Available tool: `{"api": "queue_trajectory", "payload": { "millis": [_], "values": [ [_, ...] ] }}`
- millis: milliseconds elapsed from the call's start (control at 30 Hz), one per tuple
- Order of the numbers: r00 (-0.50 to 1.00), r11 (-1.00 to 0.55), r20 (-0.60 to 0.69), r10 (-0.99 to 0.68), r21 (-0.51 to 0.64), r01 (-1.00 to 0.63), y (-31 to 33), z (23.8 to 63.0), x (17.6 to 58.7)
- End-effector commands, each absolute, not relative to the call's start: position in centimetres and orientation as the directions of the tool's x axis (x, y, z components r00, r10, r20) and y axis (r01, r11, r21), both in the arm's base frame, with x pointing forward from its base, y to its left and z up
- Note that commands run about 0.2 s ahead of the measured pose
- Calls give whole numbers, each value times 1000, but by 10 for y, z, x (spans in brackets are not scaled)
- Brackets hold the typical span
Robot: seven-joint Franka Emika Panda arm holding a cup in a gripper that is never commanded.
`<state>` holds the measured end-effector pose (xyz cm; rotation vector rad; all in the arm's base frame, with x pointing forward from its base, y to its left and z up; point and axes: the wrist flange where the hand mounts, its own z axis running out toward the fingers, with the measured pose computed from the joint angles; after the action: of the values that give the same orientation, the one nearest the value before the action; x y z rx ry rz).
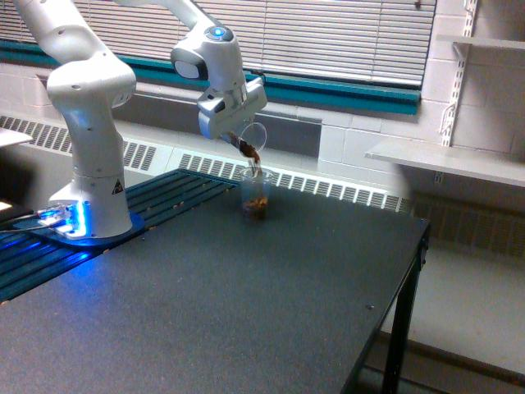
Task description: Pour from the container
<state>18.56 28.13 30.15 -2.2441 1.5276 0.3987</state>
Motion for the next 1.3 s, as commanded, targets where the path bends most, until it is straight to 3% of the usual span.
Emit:
{"api": "queue_trajectory", "payload": {
  "millis": [33,900,1300],
  "values": [
    [393,-356,-452,-801,-167,-919,272,297,190],
    [384,-355,-558,-736,-165,-920,244,305,218],
    [408,-354,-547,-731,-207,-912,236,314,224]
  ]
}}
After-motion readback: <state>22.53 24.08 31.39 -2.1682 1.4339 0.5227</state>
